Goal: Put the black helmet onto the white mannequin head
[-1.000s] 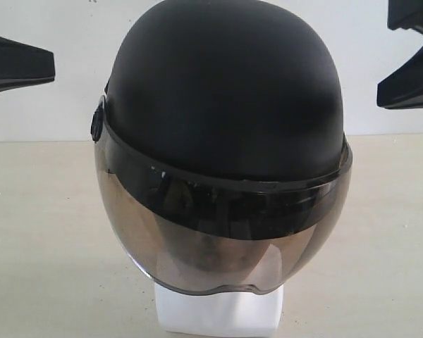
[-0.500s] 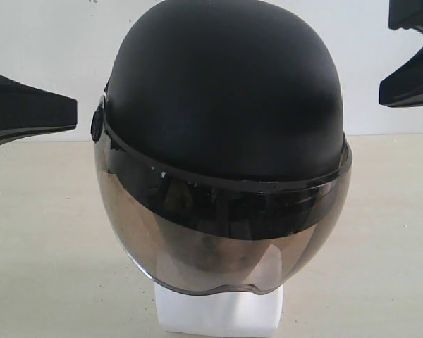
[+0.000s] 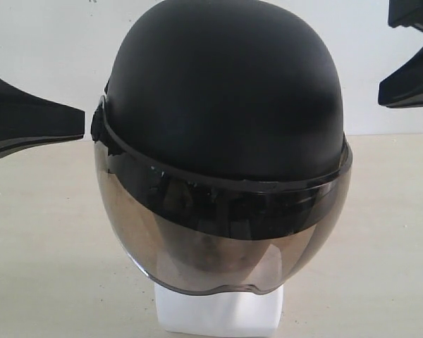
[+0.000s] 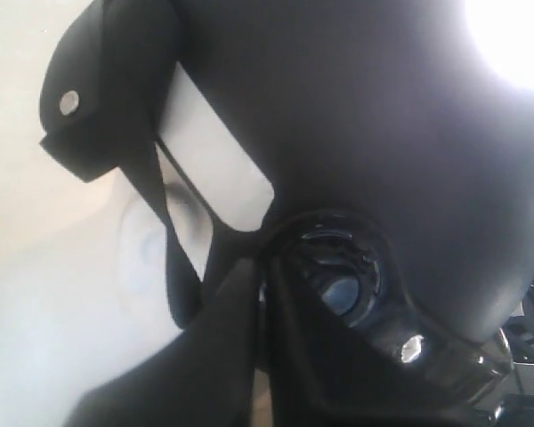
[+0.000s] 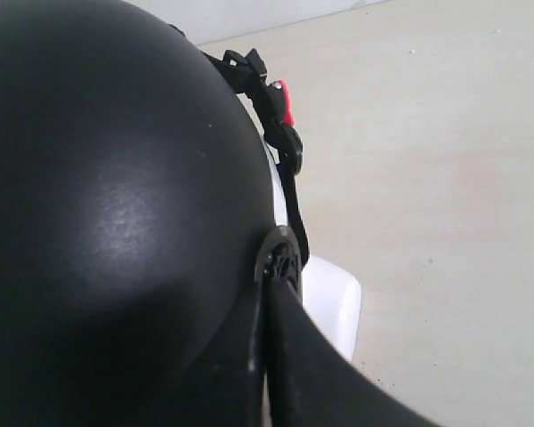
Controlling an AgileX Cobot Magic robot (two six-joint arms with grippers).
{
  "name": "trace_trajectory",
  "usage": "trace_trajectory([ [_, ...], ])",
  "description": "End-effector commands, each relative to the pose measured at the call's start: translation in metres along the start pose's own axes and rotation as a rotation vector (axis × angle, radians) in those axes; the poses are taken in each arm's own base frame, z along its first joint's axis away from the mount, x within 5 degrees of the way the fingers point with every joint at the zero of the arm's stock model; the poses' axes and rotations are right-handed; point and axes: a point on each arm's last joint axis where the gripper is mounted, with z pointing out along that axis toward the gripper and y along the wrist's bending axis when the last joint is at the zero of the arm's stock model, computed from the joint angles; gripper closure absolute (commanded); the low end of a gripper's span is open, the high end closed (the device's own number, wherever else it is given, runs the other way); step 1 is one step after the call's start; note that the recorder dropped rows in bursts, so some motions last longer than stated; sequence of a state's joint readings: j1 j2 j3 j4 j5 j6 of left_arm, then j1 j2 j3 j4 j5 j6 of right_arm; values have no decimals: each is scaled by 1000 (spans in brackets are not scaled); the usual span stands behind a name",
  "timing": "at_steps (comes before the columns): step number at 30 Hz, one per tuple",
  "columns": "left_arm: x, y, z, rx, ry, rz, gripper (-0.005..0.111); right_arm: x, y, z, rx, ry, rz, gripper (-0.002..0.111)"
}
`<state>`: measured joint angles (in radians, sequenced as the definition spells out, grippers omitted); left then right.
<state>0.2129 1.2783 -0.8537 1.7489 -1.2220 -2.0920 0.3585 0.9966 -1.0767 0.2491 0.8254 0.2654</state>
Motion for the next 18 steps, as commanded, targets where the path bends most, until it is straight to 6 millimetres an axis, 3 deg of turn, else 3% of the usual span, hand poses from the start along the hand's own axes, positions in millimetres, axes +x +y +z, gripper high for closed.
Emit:
trace_trajectory([
  [1, 1, -1, 3, 12, 9, -8, 102, 0, 1, -3, -7, -9, 9, 108],
  [8, 6, -11, 15, 55, 53, 9, 102, 0, 1, -3, -7, -9, 11, 108],
  [18, 7, -3, 18, 54, 64, -17, 102, 0, 1, -3, -6, 0, 15, 108],
])
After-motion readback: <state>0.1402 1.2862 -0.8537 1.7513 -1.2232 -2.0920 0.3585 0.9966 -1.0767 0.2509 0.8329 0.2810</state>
